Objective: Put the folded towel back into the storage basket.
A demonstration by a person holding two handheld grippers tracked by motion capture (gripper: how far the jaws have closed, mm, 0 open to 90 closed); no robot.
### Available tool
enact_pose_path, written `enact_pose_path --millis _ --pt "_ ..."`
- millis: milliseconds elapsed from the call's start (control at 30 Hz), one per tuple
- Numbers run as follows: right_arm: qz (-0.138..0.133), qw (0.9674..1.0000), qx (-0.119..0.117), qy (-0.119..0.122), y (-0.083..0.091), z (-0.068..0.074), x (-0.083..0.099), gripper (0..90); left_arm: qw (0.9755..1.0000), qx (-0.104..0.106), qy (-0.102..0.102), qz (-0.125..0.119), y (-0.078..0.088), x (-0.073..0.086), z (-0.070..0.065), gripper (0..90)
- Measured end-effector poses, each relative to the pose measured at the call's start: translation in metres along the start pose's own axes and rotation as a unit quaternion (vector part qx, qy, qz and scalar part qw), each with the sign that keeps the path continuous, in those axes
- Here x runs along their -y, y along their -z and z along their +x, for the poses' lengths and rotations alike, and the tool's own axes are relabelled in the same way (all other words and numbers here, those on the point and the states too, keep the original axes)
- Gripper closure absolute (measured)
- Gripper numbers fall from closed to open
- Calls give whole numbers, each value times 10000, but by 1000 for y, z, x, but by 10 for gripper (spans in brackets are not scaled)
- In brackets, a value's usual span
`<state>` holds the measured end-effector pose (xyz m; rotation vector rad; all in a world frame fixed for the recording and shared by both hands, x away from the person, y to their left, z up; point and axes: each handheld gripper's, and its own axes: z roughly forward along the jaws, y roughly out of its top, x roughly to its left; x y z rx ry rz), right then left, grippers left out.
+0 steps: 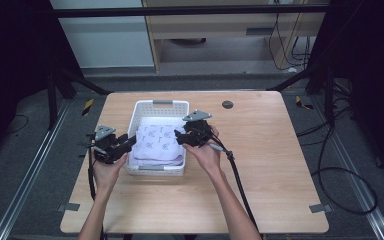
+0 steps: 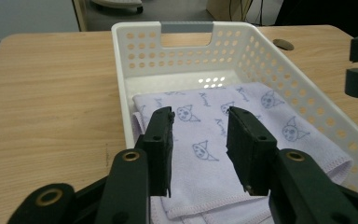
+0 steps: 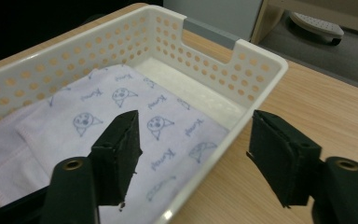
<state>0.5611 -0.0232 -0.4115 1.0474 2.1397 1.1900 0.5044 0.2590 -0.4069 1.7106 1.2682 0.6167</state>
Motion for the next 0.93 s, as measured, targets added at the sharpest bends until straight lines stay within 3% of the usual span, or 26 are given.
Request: enact_pose_path --millis 200,567,833,933 --pt "-75 9999 -136 -37 31 -10 20 199 9998 93 -176 -95 8 0 -8 553" --pt "-199 9992 -115 -326 85 -47 61 150 9991 92 -406 -66 16 12 -15 438" --pt "-173 9986 95 -492 115 -79 105 146 9989 76 -446 -148 31 23 -12 404" --pt "-76 9980 280 -570 124 -91 123 145 9988 32 -448 -190 37 28 -10 395"
